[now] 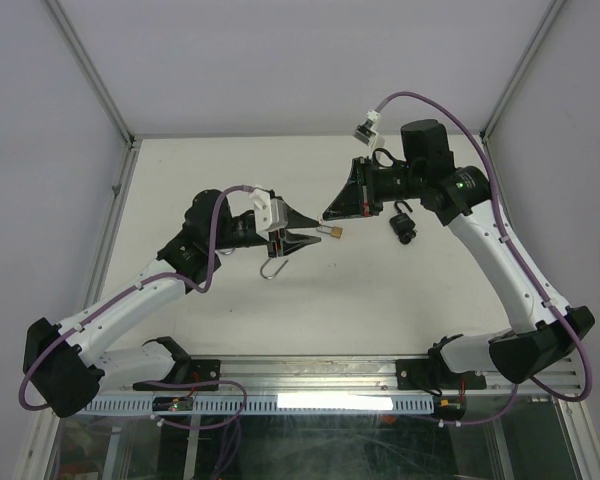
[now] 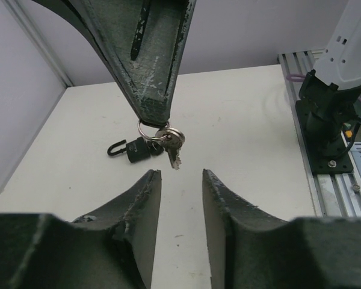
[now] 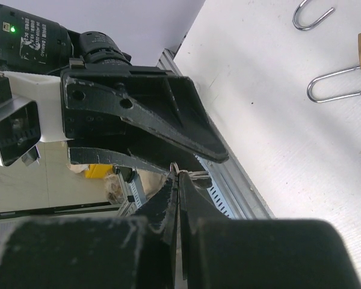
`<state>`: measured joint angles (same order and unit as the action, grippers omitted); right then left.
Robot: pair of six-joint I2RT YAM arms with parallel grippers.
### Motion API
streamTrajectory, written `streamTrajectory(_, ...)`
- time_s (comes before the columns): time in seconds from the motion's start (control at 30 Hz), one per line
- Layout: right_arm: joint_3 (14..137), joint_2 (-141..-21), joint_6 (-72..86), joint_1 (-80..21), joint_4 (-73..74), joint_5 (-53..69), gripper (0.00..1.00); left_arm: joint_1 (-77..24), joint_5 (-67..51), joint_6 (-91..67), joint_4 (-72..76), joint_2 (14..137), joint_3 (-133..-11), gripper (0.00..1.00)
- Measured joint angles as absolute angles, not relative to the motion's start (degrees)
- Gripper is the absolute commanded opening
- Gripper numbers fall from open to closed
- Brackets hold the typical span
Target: Unlock with the key
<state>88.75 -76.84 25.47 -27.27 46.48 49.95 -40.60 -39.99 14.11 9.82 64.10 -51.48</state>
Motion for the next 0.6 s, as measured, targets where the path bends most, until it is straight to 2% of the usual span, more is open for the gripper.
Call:
streamTrajectory(0.1,88.75,-76.84,25.56,-27.27,46.48,49.95,0.00,-40.93,-40.49,14.52,9.32,64.12,-51.48,0.22)
streamTrajectory(0.6,88.27,-75.90,25.85,-27.27,46.09,49.78,0.00,-40.95,-37.21,13.21,10.61,64.07,-51.48,0.20)
